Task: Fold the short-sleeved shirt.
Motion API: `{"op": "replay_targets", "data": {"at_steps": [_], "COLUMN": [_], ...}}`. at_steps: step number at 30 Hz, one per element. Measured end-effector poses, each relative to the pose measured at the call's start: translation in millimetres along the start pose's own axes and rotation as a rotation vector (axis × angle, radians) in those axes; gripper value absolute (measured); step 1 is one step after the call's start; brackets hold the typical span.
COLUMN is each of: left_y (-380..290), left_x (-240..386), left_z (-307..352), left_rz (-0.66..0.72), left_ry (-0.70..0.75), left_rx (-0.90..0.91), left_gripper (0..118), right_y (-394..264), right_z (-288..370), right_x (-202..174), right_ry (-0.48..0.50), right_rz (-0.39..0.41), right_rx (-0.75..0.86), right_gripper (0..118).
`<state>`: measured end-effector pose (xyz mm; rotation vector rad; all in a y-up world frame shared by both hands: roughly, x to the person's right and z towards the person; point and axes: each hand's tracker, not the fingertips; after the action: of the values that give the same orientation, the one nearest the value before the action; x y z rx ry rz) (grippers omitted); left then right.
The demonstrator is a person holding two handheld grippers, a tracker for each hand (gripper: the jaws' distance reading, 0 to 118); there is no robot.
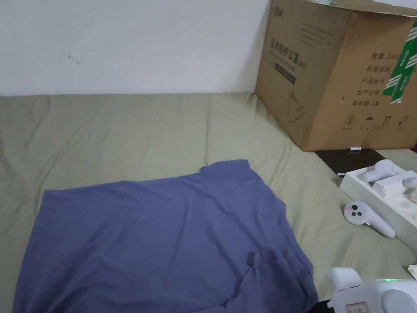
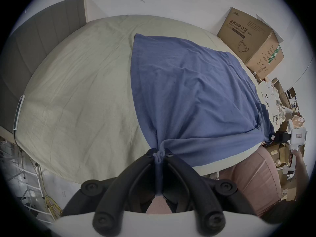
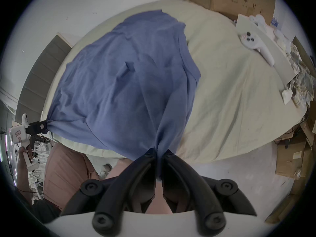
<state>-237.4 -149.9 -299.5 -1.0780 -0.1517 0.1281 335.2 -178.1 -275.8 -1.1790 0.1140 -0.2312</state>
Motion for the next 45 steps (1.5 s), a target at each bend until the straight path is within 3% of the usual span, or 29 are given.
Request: {"op": "replay_targets", "data": {"at_steps": [5, 9, 12, 19, 22, 26, 27, 28, 29, 30, 31, 32, 33, 37, 40, 41, 42, 43, 44, 45], "left_y": [11, 32, 57, 148, 181, 202, 204, 206, 205, 203, 201, 198, 196, 173, 135, 118, 99, 82, 62, 48], "left_x": [-9, -4, -8, -30, -43, -48, -50, -52, -52, -52, -52, -52, -53, -43, -24, -19, -10, -4, 4, 9], "left_z": [18, 34, 43, 5, -39, -92, -98, -101, -101, -100, -96, -87, -81, -38, 9, 25, 44, 59, 74, 84], "left_rz": [0.097, 0.073, 0.098, 0.226, 0.339, 0.392, 0.404, 0.422, 0.454, 0.465, 0.472, 0.462, 0.461, 0.353, 0.244, 0.213, 0.189, 0.171, 0.160, 0.142], "left_ry": [-0.058, -0.076, -0.112, -0.151, -0.206, -0.129, -0.133, -0.129, -0.119, -0.112, -0.134, -0.156, -0.171, -0.158, -0.106, -0.100, -0.093, -0.092, -0.077, -0.067], "left_rx": [-0.012, 0.000, 0.019, -0.009, -0.108, -0.186, -0.176, -0.165, -0.129, -0.108, -0.074, -0.016, 0.014, 0.127, 0.312, 0.385, 0.463, 0.525, 0.600, 0.639], "left_gripper": [5, 5, 5, 5, 5, 6, 10, 28, 75, 106, 114, 111, 111, 111, 111, 105, 93, 67, 17, 0], "right_y": [5, 25, 55, 163, 207, 238, 242, 244, 246, 246, 244, 240, 236, 208, 172, 155, 138, 123, 103, 88], "right_z": [33, 54, 63, 45, 7, -50, -61, -67, -72, -72, -69, -64, -60, -22, 17, 33, 46, 58, 72, 82], "right_x": [10, 18, 21, 8, 2, 2, 2, 1, -1, -1, -5, -9, -13, -24, -37, -44, -49, -55, -63, -70], "right_ry": [0.108, 0.219, 0.259, 0.265, 0.229, 0.149, 0.133, 0.124, 0.109, 0.079, 0.056, 0.028, 0.020, 0.072, 0.125, 0.139, 0.179, 0.211, 0.246, 0.259], "right_rz": [-0.111, -0.218, -0.250, -0.309, -0.334, -0.414, -0.414, -0.415, -0.412, -0.404, -0.391, -0.368, -0.342, -0.265, -0.194, -0.171, -0.144, -0.124, -0.077, -0.054], "right_rx": [0.065, 0.091, 0.106, 0.145, 0.102, 0.071, 0.069, 0.077, 0.092, 0.124, 0.155, 0.196, 0.214, 0.309, 0.419, 0.465, 0.512, 0.555, 0.603, 0.658], "right_gripper": [5, 5, 5, 5, 5, 5, 5, 5, 5, 11, 37, 88, 109, 112, 112, 111, 110, 105, 81, 53]}}
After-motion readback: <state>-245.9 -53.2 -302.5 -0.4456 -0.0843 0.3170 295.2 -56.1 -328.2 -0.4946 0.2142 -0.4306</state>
